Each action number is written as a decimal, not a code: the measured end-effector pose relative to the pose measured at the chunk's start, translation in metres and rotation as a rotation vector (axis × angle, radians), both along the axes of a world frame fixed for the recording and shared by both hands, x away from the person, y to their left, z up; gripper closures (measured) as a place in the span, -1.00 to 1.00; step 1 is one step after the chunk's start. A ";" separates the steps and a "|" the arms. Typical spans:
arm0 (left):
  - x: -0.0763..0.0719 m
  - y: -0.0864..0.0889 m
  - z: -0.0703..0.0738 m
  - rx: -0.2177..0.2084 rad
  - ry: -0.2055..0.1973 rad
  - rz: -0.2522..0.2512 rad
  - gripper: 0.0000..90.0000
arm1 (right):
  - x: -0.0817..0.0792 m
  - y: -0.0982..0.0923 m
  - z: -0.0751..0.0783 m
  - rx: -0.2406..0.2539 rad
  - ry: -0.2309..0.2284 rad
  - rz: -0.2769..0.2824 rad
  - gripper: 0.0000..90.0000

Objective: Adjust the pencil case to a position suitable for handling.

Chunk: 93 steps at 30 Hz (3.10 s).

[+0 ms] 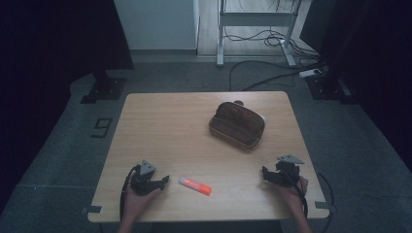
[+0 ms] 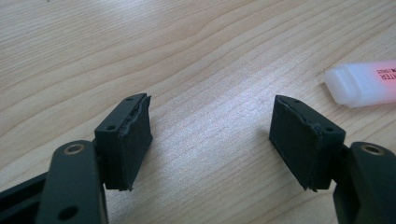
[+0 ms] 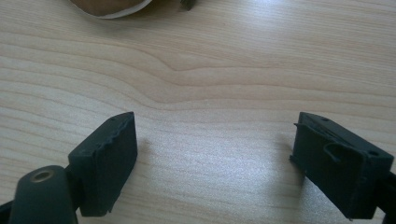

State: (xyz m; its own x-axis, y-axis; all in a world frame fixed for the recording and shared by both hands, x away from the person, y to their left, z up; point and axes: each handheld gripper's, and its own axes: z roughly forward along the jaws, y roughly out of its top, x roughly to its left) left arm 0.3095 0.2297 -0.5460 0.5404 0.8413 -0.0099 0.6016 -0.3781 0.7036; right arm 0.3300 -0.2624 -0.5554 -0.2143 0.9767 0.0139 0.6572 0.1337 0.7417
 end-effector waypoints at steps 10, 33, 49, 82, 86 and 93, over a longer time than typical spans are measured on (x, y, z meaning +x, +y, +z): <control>0.000 0.000 0.000 0.000 -0.001 0.000 -0.35 | -0.002 0.002 0.000 0.001 -0.001 -0.008 -0.65; 0.000 -0.001 0.000 0.002 -0.001 0.000 -0.36 | -0.003 -0.002 0.006 0.053 -0.042 0.009 -0.46; 0.000 -0.001 0.000 0.002 -0.001 0.000 -0.36 | 0.004 0.001 0.022 0.092 -0.102 0.046 -0.35; 0.000 -0.001 0.000 0.003 -0.001 0.000 -0.36 | 0.052 0.015 0.058 0.154 -0.155 0.116 -0.29; 0.000 -0.001 0.000 0.003 -0.001 0.001 -0.36 | 0.057 0.015 0.059 0.143 -0.157 0.102 -0.30; 0.000 -0.001 0.000 0.003 -0.001 0.000 -0.36 | 0.065 0.014 0.062 0.140 -0.175 0.092 -0.34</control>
State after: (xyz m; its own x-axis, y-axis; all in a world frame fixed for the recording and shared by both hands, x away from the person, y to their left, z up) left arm 0.3097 0.2289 -0.5461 0.5406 0.8412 -0.0070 0.6009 -0.3803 0.7030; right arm 0.3946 -0.2484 -0.4932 -0.3136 0.9440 0.1029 0.5072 0.0749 0.8585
